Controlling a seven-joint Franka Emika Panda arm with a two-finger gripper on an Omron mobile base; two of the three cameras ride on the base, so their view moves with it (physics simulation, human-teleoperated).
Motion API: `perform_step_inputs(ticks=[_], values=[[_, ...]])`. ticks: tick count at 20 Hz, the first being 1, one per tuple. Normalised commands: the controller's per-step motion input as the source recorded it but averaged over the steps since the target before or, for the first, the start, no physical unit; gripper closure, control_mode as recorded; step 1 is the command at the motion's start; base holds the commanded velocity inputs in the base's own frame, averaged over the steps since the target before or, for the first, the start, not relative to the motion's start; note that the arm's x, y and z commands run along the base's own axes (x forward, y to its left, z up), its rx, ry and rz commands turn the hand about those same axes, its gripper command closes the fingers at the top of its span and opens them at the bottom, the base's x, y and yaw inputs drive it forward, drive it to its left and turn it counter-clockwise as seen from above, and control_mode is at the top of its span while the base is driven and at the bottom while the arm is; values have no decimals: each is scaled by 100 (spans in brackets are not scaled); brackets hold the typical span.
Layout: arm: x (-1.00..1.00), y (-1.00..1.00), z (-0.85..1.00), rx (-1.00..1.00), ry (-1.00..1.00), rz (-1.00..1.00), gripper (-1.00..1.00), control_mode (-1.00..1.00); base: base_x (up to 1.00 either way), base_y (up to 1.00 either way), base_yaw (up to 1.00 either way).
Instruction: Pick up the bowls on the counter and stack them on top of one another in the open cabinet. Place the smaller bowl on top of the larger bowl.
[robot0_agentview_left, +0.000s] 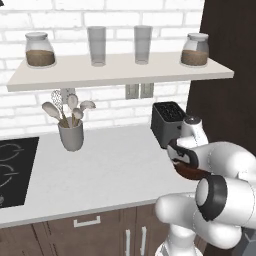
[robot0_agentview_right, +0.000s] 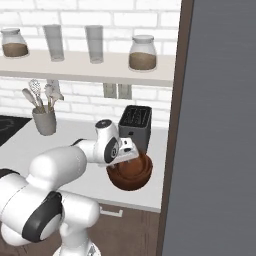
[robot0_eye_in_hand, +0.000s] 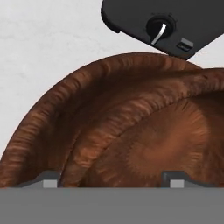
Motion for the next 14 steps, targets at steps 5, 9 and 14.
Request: perform_step_inputs(ticks=[5,9,14], values=[[-36,0,20,2,0,0,-100,-100,0,0,0],[-36,0,32,0,-1,0,-100,-100,0,0,0],[-41,2,17,2,-2,0,-100,-100,0,0,0]])
